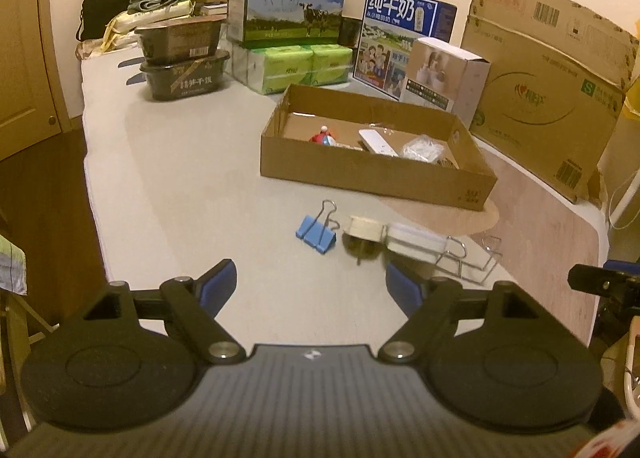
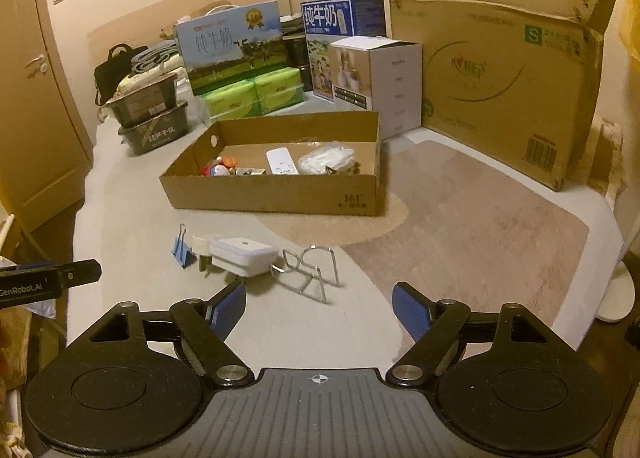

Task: Organize rigid objects
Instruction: 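Withdraw both open tools toward the binder clip and wire rack, then close the right tool on the metal wire rack and lift it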

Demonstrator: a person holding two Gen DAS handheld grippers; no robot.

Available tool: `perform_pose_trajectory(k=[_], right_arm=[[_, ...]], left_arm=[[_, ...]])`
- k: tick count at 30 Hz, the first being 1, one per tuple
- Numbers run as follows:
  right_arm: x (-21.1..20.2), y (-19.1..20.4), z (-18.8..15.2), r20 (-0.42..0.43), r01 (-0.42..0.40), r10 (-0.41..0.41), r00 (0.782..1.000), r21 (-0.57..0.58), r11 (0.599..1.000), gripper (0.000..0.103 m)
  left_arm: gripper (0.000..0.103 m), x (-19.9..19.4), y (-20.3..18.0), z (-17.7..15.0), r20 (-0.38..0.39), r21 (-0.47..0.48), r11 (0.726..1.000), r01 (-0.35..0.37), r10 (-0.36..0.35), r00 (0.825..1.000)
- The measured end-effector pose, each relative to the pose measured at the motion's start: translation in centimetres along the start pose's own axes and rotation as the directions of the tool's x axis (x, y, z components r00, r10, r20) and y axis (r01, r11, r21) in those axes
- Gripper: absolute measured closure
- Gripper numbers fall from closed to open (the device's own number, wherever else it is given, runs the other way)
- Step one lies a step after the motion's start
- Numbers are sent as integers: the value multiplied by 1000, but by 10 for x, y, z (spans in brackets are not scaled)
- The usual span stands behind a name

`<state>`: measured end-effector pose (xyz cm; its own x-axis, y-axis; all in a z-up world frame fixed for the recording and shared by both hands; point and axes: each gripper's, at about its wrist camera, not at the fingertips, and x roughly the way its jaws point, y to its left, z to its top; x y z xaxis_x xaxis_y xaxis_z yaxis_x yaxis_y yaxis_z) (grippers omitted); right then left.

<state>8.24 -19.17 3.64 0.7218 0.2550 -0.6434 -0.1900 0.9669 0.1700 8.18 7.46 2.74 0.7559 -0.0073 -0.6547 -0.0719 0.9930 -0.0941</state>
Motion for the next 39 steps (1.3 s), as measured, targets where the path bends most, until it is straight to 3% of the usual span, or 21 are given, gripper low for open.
perform_pose_trajectory(k=[22, 39], right_arm=[[8, 0, -11, 11, 31, -32, 999, 32, 999, 23], [74, 16, -25, -31, 67, -65, 997, 51, 996, 23]], left_arm=[[23, 21, -3, -2, -25, 71, 997, 22, -21, 999], [23, 83, 13, 9, -64, 108, 993, 57, -51, 997]])
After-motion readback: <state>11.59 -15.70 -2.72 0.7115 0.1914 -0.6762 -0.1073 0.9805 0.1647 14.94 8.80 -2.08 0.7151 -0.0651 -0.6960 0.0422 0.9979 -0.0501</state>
